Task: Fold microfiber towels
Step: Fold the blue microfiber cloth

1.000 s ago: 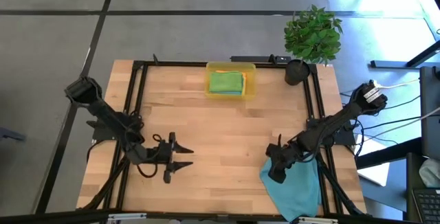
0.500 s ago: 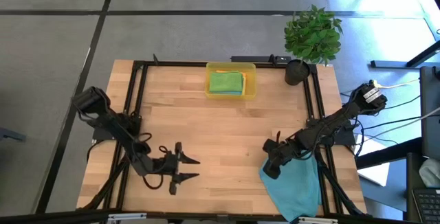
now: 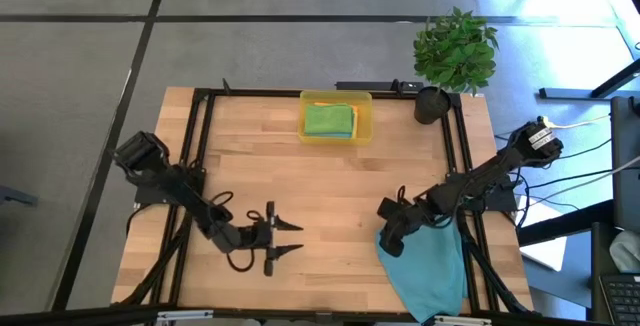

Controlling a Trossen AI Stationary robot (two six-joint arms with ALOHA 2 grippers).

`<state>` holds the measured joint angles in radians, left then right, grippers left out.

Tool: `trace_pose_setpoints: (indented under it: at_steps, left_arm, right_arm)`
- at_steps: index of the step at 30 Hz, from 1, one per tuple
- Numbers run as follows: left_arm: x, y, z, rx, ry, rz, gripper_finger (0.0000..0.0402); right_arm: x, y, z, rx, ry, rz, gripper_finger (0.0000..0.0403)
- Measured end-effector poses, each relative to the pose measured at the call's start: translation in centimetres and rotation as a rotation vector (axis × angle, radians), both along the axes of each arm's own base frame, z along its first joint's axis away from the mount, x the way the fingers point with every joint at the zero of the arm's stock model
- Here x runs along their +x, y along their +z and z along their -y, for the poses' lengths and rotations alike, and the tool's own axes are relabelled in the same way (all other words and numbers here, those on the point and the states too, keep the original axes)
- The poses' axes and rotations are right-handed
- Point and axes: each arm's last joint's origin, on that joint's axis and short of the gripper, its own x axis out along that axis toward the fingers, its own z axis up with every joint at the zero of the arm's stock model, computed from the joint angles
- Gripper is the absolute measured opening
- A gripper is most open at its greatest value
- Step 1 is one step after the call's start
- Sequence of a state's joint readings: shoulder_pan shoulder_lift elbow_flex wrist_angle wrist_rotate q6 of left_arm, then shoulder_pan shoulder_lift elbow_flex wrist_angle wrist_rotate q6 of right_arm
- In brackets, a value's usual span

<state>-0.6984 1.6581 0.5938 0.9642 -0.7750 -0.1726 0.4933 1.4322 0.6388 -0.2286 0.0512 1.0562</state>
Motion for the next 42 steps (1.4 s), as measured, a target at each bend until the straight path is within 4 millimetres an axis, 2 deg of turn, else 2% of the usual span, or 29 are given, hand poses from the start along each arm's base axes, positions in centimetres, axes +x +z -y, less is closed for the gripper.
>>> trace_pose_setpoints:
  at_steps: [5,9,13,19,26,34,42]
  left_arm:
    - [1.4,-0.1,-1.7,0.012,-0.050,-0.015,0.0190]
    - [2.5,-0.1,-3.3,0.036,-0.065,-0.021,0.0190]
    - [3.4,-0.1,-4.9,0.033,-0.051,-0.024,0.0190]
    - [4.5,-0.1,-7.6,0.004,0.046,-0.025,0.0190]
    - [5.4,-0.8,-11.0,0.025,0.160,-0.091,0.0199]
    - [6.2,-0.3,-15.6,-0.010,0.118,-0.076,0.0253]
    - [6.3,-0.1,-17.6,0.050,0.108,-0.065,0.0278]
  right_arm:
    - [0.9,0.2,1.2,-0.040,0.029,0.049,0.0004]
    - [2.2,1.2,2.5,-0.091,0.062,0.102,0.0003]
    - [4.3,3.3,4.0,-0.158,0.090,0.193,0.0002]
    - [7.0,7.5,6.2,-0.298,0.125,0.331,0.0002]
    - [8.5,11.1,8.1,-0.404,0.143,0.403,0.0001]
    - [8.6,11.2,9.8,-0.441,0.123,0.385,0.0000]
    - [8.6,11.1,10.7,-0.478,0.135,0.370,0.0000]
